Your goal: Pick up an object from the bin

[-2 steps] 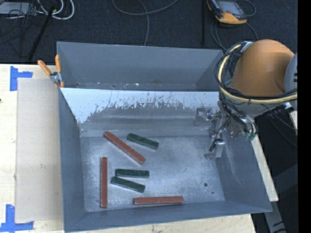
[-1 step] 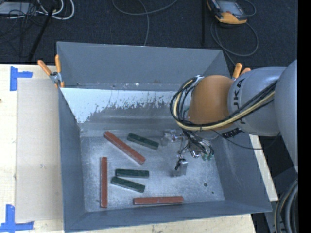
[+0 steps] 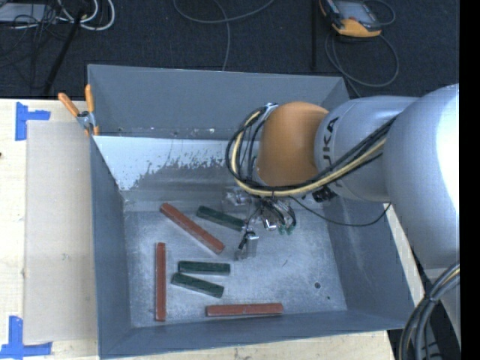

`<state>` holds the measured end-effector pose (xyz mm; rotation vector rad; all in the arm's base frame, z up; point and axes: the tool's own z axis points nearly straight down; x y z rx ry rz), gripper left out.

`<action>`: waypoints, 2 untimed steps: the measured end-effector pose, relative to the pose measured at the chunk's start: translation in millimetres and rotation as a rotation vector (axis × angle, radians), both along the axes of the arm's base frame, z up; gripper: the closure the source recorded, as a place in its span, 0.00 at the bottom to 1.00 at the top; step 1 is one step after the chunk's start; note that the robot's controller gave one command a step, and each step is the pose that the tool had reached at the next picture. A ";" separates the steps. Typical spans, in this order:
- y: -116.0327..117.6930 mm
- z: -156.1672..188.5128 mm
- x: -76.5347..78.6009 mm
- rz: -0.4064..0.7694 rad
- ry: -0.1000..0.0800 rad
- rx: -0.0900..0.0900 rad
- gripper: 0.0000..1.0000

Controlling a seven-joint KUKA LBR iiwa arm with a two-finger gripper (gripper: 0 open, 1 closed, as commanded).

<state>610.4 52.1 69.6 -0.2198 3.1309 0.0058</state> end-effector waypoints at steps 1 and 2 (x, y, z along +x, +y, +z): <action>-3.3 0.1 -0.4 -0.001 0.001 -0.003 1.00; -45.0 125.6 8.2 0.458 -0.004 -0.005 1.00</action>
Offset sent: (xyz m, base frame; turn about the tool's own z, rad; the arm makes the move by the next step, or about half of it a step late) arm 0.0000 0.0000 0.0000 0.0000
